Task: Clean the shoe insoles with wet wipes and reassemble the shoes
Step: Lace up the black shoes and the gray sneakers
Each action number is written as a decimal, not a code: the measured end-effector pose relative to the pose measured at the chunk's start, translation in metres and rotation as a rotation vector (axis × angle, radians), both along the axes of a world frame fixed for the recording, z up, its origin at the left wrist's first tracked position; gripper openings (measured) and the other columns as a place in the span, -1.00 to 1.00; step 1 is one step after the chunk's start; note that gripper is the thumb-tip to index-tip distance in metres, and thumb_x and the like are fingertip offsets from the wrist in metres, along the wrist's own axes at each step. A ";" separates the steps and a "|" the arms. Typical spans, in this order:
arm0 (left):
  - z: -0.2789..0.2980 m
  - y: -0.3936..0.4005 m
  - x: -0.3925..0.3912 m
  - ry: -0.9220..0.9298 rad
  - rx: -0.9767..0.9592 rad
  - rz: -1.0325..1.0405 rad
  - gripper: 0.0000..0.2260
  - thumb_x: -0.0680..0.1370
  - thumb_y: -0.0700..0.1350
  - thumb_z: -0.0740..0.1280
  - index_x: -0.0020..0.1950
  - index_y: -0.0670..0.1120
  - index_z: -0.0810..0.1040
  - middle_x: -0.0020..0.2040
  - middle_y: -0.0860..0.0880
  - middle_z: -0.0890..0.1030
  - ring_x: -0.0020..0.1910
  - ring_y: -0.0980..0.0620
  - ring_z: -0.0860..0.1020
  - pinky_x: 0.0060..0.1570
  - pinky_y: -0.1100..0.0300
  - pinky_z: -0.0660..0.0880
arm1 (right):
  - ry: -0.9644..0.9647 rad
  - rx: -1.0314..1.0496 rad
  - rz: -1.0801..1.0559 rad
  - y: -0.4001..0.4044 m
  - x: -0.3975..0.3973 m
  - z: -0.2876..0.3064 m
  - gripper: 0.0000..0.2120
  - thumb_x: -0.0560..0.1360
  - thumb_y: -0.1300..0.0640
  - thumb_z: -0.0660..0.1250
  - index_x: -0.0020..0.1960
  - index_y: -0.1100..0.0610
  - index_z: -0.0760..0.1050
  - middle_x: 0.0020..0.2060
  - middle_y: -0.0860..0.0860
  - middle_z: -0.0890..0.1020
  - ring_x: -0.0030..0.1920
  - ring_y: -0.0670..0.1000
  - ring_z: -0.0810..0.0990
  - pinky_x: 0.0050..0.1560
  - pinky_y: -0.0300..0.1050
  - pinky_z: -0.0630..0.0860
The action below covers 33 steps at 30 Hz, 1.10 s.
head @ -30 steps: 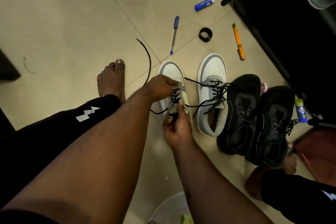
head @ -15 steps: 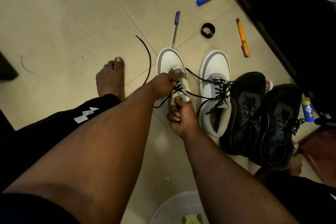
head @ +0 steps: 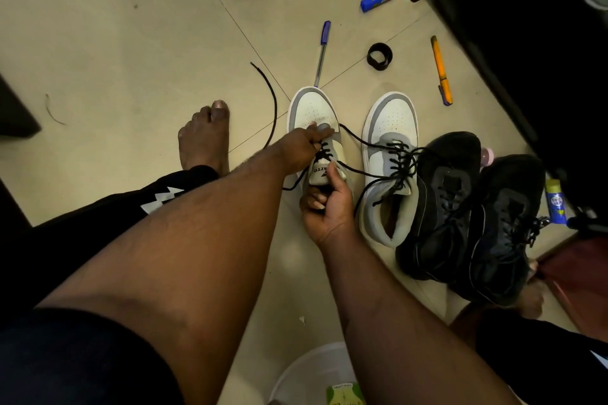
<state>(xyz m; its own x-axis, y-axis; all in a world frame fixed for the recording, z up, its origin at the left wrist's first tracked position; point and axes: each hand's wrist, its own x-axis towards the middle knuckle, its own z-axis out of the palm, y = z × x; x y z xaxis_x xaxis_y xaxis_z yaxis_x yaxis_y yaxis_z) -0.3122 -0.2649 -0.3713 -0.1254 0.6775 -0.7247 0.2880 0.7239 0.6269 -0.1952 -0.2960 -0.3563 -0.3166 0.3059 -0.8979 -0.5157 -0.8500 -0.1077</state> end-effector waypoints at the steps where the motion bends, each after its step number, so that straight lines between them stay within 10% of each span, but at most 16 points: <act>1: -0.001 -0.002 0.001 0.004 0.006 0.003 -0.54 0.66 -0.33 0.11 0.54 -0.02 0.32 0.62 -0.12 0.07 0.60 -0.02 0.04 0.50 0.20 0.06 | 0.008 0.007 0.006 -0.001 0.002 -0.001 -0.86 0.56 0.04 0.29 0.03 0.10 0.49 -0.40 -0.06 0.48 -0.61 -0.17 0.26 -0.67 -0.36 0.16; 13: -0.002 -0.070 0.067 0.079 0.167 0.847 -0.79 0.67 -0.10 0.21 0.26 -0.08 0.54 0.06 0.00 0.63 0.07 0.06 0.59 0.04 0.25 0.46 | -0.354 0.480 1.086 0.014 0.057 0.038 -0.70 0.59 0.13 0.28 0.31 0.00 0.47 0.01 -0.01 0.62 -0.36 -0.02 0.54 -0.39 -0.17 0.53; 17: -0.003 -0.068 0.066 0.109 0.090 0.847 -0.78 0.67 -0.05 0.23 0.16 -0.16 0.55 0.05 -0.12 0.62 0.08 -0.11 0.56 0.02 0.15 0.44 | -0.749 0.842 1.260 0.045 0.061 0.034 -0.88 0.53 0.17 0.31 0.04 0.11 0.59 -0.08 0.10 0.65 -0.17 0.12 0.64 -0.16 0.05 0.62; 22: -0.010 -0.078 0.056 0.202 0.083 0.623 -0.76 0.64 0.00 0.26 0.03 -0.16 0.57 0.06 -0.17 0.57 0.02 -0.11 0.55 0.08 0.04 0.51 | -0.934 1.049 1.646 0.079 0.061 0.021 -0.50 0.47 0.27 0.25 0.39 0.01 0.39 0.30 0.09 0.50 0.16 0.19 0.56 0.12 0.13 0.54; 27: -0.012 -0.078 0.061 0.252 0.071 0.581 -0.77 0.65 -0.08 0.25 0.09 -0.25 0.54 0.17 -0.23 0.44 0.12 -0.16 0.49 0.20 0.10 0.41 | -0.950 1.117 1.742 0.088 0.062 0.010 -0.85 0.51 0.10 0.34 0.04 0.06 0.63 -0.06 0.07 0.67 -0.01 0.13 0.62 -0.03 -0.07 0.52; 33: -0.002 -0.070 0.036 0.322 -0.028 0.401 -0.81 0.67 -0.01 0.19 -0.07 -0.07 0.43 0.04 -0.19 0.58 0.04 -0.18 0.52 0.13 0.00 0.43 | -0.924 0.962 1.651 0.114 0.077 0.026 -0.83 0.53 0.13 0.36 -0.18 0.19 0.62 -0.40 0.08 0.62 -0.44 0.11 0.62 -0.23 0.02 0.63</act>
